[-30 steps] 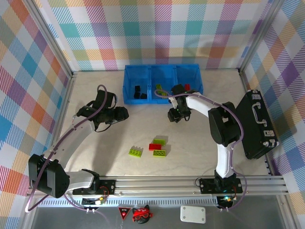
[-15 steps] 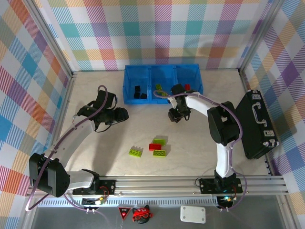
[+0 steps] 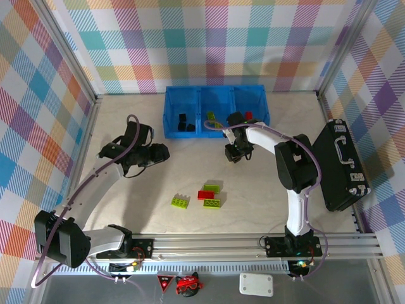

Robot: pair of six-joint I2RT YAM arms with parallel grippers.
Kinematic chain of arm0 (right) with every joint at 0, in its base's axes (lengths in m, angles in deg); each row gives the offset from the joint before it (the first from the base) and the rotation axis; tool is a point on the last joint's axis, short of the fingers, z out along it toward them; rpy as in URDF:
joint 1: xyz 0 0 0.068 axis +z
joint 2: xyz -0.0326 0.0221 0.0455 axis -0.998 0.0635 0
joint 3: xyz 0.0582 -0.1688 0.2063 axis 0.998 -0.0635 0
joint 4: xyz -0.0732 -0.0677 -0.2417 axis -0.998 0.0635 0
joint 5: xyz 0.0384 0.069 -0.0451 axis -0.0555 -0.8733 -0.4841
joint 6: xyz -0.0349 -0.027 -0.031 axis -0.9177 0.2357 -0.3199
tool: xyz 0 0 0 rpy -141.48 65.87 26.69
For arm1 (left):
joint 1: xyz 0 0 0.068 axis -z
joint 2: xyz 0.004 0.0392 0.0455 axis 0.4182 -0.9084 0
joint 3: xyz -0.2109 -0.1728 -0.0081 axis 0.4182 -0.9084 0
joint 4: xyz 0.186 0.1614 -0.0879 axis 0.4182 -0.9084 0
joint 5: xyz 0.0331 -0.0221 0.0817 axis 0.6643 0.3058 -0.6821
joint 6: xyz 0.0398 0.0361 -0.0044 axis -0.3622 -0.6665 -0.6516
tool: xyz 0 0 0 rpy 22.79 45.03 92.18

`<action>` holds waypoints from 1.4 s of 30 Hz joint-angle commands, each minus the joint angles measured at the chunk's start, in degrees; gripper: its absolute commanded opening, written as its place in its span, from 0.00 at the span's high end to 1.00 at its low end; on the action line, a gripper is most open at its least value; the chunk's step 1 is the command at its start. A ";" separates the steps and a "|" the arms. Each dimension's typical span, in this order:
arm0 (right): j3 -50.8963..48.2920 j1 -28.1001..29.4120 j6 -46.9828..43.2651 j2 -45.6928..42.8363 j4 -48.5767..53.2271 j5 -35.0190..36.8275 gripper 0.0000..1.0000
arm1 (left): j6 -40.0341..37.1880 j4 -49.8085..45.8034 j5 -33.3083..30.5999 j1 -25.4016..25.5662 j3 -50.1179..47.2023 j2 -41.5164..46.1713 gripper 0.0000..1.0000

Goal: Sort the legos into containers by color

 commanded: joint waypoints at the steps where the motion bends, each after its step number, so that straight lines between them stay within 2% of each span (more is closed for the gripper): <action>1: 1.42 0.13 -1.16 -0.03 1.70 0.04 0.62 | 0.95 -1.78 -0.05 0.38 -0.95 1.85 0.55; 19: 0.09 0.57 5.90 -11.46 4.09 -3.32 0.65 | 2.19 3.04 2.67 0.39 -7.49 -0.16 0.55; 25: 3.15 2.27 10.04 -13.39 1.78 -7.62 0.67 | 2.01 3.32 1.85 0.38 -9.38 -0.35 0.55; 34: 15.22 8.00 11.18 -6.66 -4.92 -8.03 0.68 | 2.04 2.18 0.26 0.46 -11.67 1.21 0.55; 42: 26.58 9.32 11.15 3.27 -13.47 -7.47 0.68 | 2.20 1.21 0.15 0.64 -12.48 3.02 0.55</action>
